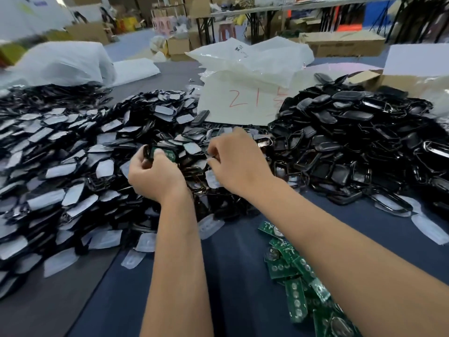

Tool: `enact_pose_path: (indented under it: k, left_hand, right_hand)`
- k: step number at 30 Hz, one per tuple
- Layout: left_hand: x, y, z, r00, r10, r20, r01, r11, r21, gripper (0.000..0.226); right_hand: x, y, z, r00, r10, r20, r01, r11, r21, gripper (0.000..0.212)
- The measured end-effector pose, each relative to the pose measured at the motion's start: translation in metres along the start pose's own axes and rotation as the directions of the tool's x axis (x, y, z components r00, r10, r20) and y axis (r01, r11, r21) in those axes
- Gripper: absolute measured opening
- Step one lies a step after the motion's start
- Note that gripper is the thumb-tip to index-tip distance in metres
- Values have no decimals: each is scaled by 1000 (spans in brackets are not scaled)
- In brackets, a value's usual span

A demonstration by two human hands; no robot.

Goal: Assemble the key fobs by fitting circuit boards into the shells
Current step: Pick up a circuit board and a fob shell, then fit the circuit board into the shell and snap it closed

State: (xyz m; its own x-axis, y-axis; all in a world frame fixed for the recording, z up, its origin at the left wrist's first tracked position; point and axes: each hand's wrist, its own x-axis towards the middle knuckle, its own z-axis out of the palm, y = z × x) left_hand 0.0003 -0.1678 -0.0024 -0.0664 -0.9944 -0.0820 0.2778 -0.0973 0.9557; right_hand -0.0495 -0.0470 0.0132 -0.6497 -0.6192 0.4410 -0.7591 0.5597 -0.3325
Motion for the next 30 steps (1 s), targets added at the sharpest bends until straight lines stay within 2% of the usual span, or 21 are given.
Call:
enact_pose_path:
  k: [4,8,11,14,16,19,21,23,25,26,28,30]
  left_hand:
    - [8,0,1,999,0,-53,0,1000,-6,21]
    - [9,1,2,996,8,-89,-10,1000,-26,21]
    - [9,0,1,995,-21,-93,16,998,-55,25]
    - [8,1,1,995,-36,-92,30,998,-62,25]
    - [7,1,1,995,-19,-95,13,997,-72,23]
    - [1,3,3,997,48,-63,-53,996,-66,21]
    - [-9,3,8,994,104,27,-103,993,-56,20]
    - [-32,1,16,976,133,170,-120,989,-86,19]
    - [-64,-6,25,914,136,383,-120,991,-67,20]
    - [-84,-11,29,844,115,524,-122,992,-22,20]
    - [-124,-27,32,611,25,791,-163,982,95,22]
    - [-154,-44,30,355,-68,932,-316,930,188,20]
  right_hand:
    - [22,-27,20,999,-29,-41,17,961,-275,7]
    - [39,-35,33,990,49,131,9,913,-409,9]
    - [44,-33,39,971,89,220,20,893,-450,8]
    - [42,-32,42,982,46,183,40,896,-442,11]
    - [38,-33,38,993,20,115,28,917,-398,14]
    - [31,-30,22,993,53,-105,-73,977,-201,19]
    - [19,-17,2,953,153,-259,-168,985,-35,31]
    - [-3,11,-23,899,264,-348,-230,964,137,43]
    - [-34,49,-46,833,408,-374,-287,896,338,46]
    - [-54,69,-56,793,489,-364,-324,844,427,43]
    - [-96,104,-72,716,612,-335,-395,751,529,38]
    - [-133,127,-79,658,682,-321,-430,689,583,36]
